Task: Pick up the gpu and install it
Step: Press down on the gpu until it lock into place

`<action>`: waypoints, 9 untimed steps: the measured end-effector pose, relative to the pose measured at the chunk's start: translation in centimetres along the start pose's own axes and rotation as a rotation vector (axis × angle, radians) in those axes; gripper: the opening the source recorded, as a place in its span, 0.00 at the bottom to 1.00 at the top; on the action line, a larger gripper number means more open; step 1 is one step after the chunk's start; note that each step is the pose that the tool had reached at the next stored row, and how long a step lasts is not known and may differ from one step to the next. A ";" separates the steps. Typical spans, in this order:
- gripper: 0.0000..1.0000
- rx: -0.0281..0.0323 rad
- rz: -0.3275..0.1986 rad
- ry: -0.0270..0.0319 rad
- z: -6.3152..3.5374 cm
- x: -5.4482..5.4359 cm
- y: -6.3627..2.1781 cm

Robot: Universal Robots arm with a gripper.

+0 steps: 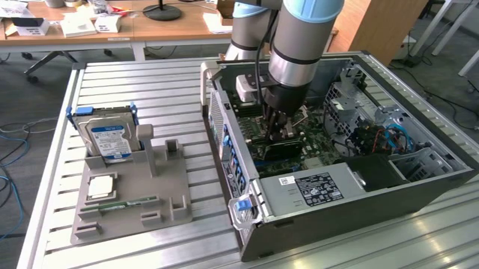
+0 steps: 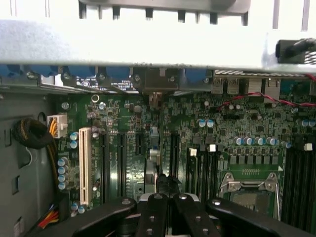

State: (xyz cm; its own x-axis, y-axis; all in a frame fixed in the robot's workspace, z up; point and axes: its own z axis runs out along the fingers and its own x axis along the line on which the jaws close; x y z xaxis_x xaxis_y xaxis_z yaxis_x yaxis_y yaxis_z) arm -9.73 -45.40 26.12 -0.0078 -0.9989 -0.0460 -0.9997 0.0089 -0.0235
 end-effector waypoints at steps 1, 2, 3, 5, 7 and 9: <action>0.11 -0.0001 0.000 0.0001 0.01 0.0 0.01; 0.11 -0.0002 0.000 0.0001 0.01 0.0 0.03; 0.11 -0.0001 0.000 -0.0001 0.02 0.0 0.03; 0.11 0.0000 0.000 -0.0004 0.04 0.0 0.04; 0.11 0.0001 0.000 -0.0004 0.04 0.0 0.04; 0.11 0.0002 0.000 -0.0005 0.04 0.0 0.04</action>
State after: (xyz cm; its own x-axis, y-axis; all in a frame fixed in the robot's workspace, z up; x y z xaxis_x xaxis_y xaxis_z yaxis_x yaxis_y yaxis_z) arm -9.76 -45.39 26.08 -0.0079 -0.9989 -0.0464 -0.9997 0.0090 -0.0236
